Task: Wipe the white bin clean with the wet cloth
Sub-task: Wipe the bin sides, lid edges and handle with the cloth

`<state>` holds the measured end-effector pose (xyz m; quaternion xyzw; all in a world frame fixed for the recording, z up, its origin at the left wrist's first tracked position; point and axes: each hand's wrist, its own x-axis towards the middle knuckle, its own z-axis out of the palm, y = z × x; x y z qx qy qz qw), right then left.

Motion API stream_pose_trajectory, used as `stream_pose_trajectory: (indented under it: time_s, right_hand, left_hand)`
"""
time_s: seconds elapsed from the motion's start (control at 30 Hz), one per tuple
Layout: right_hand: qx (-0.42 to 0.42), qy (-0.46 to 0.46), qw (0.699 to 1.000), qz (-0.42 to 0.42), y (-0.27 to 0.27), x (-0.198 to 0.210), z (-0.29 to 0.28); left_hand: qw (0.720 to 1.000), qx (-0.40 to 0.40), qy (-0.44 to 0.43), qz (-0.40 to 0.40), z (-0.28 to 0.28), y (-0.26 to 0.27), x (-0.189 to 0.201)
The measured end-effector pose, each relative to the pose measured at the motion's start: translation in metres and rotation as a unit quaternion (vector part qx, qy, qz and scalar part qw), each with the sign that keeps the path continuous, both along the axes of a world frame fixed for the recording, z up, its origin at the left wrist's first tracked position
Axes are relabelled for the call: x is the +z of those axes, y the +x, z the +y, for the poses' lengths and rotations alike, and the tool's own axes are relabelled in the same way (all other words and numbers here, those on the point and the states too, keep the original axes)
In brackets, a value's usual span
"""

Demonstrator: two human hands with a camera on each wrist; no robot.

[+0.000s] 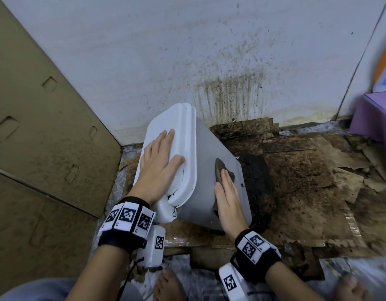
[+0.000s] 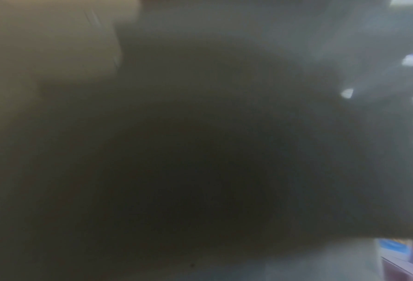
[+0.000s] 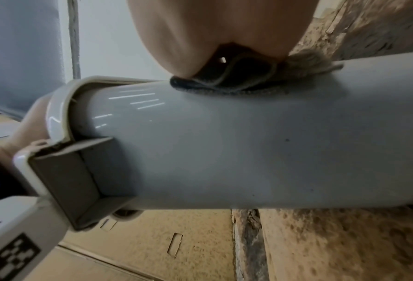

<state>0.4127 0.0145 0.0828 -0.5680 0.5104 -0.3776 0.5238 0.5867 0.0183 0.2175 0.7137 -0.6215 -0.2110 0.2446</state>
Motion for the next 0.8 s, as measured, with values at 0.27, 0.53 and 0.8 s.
stream_pose_trajectory:
  time_s: [0.27, 0.53, 0.8]
  right_hand:
    - [-0.042, -0.005, 0.999, 0.008, -0.001, 0.011, -0.001]
    - [-0.071, -0.003, 0.984, -0.163, -0.004, 0.075, -0.006]
    - [-0.059, -0.049, 0.981, -0.177, -0.017, 0.108, -0.016]
  left_hand:
    - [1.0, -0.002, -0.004, -0.009, -0.001, -0.005, 0.002]
    - [0.999, -0.011, -0.003, -0.031, -0.005, -0.018, 0.003]
    - [0.997, -0.03, -0.002, -0.072, -0.015, -0.06, 0.006]
